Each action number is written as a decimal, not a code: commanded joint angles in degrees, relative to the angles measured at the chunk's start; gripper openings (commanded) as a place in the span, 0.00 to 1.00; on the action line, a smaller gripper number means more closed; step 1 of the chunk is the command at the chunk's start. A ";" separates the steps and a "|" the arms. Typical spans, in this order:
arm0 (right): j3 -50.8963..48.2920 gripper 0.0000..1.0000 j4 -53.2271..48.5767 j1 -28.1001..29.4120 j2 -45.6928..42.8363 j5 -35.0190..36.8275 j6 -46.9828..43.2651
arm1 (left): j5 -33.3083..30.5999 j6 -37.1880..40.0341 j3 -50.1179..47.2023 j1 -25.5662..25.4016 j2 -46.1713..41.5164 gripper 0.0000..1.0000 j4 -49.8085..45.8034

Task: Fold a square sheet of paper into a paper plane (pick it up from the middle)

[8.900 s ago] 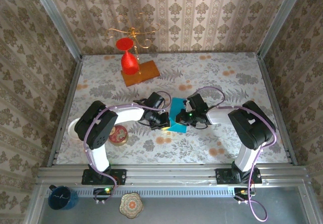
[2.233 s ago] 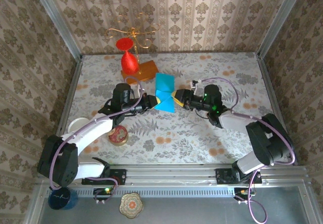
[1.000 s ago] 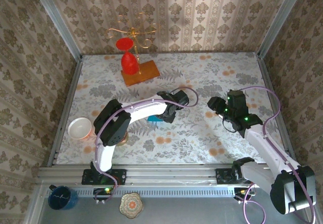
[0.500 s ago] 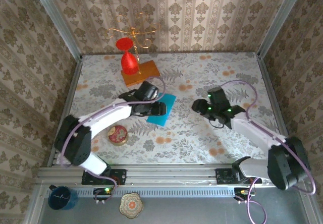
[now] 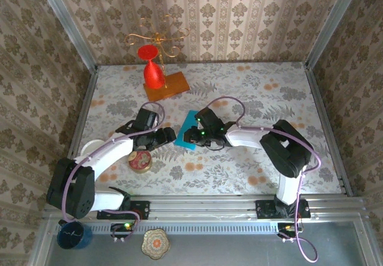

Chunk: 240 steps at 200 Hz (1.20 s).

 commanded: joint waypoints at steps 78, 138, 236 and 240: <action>-8.12 0.28 -1.94 -3.32 0.61 -6.01 -5.23 | 5.05 -0.36 1.83 0.86 3.47 0.74 2.45; -15.36 0.28 -6.24 -5.89 -8.27 -9.63 -12.80 | 7.36 -0.40 3.11 -0.82 5.97 0.74 2.82; -15.65 0.25 0.13 -9.39 -11.34 -2.53 0.26 | 12.15 -6.33 3.24 -9.66 11.91 0.63 8.08; -15.65 0.25 0.14 -9.50 -11.03 -2.55 0.27 | 12.23 -6.33 3.33 -9.83 12.39 0.63 8.08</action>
